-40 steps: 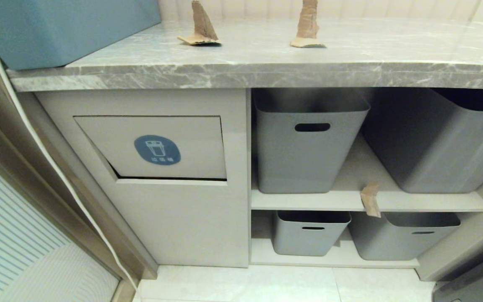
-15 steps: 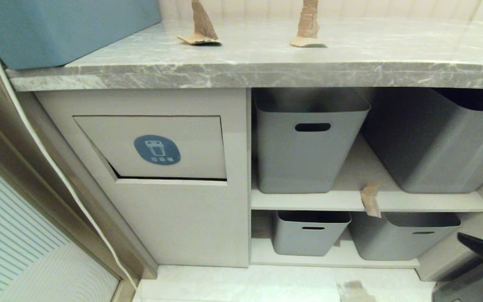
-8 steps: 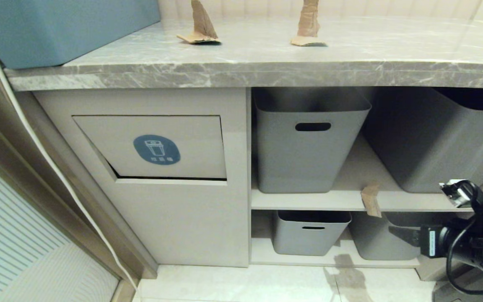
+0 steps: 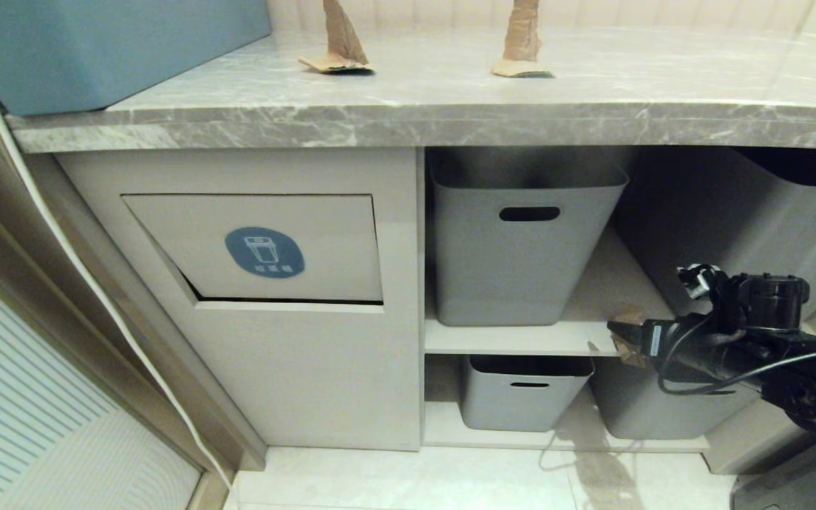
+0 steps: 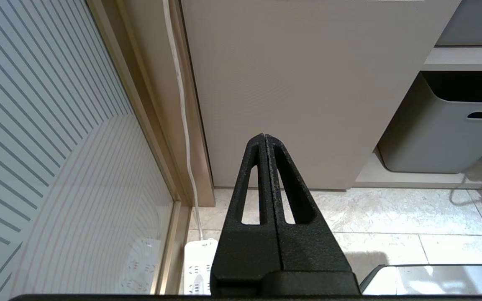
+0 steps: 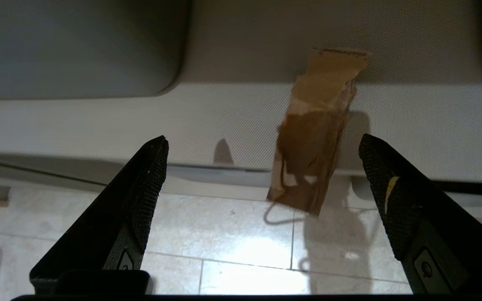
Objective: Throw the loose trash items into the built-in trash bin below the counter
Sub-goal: Pick up the garbage
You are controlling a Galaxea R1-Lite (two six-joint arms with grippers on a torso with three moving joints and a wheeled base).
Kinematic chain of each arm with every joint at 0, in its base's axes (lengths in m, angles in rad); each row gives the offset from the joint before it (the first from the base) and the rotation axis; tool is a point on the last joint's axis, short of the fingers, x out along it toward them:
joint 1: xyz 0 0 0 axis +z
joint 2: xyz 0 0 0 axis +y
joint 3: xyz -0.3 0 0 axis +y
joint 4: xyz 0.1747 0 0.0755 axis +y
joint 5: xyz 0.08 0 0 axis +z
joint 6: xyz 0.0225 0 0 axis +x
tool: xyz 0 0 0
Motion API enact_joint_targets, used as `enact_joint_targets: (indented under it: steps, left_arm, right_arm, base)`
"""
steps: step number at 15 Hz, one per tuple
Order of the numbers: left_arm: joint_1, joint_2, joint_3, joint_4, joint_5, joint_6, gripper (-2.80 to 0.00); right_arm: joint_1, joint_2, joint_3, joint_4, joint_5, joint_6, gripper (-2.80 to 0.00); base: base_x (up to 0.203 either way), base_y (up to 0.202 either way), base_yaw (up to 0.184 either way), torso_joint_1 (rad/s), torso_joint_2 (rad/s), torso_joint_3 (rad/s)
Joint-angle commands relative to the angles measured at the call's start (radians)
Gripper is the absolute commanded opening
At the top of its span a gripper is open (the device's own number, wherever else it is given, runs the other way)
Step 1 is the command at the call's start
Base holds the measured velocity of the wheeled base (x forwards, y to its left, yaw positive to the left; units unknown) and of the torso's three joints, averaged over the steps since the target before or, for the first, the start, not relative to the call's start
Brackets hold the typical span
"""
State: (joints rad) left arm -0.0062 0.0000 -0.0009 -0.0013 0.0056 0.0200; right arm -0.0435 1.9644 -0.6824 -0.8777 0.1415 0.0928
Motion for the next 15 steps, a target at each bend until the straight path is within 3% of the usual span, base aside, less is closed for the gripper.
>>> enact_joint_targets:
  steps: [1, 7, 12, 13, 15]
  left_arm:
    - [0.0, 0.0, 0.001, 0.001, 0.0, 0.0, -2.8]
    - [0.0, 0.0, 0.0, 0.0, 0.001, 0.0, -2.8]
    - [0.0, 0.0, -0.001, 0.0, 0.001, 0.0, -2.8]
    - [0.0, 0.0, 0.0, 0.0, 0.001, 0.0, -2.8]
    - [0.0, 0.0, 0.001, 0.0, 0.001, 0.0, -2.8]
  right_arm:
    - [-0.014, 0.116, -0.078, -0.007, 0.0, -0.003, 0.0]
    - [-0.021, 0.268, -0.276, -0.003, -0.014, -0.035, 0.0]
    - [-0.023, 0.314, -0.309, -0.004, -0.014, -0.079, 0.0]
    - [-0.024, 0.315, -0.312, -0.006, -0.014, -0.079, -2.8]
    - [-0.024, 0.318, -0.323, -0.006, -0.015, -0.076, -2.8]
  base:
    - [0.0, 0.0, 0.0, 0.0, 0.0, 0.0]
    - [0.0, 0.0, 0.0, 0.0, 0.0, 0.0]
    - [0.0, 0.0, 0.0, 0.0, 0.0, 0.0]
    - [0.0, 0.0, 0.0, 0.0, 0.0, 0.0]
    - [0.0, 0.0, 0.0, 0.0, 0.0, 0.0]
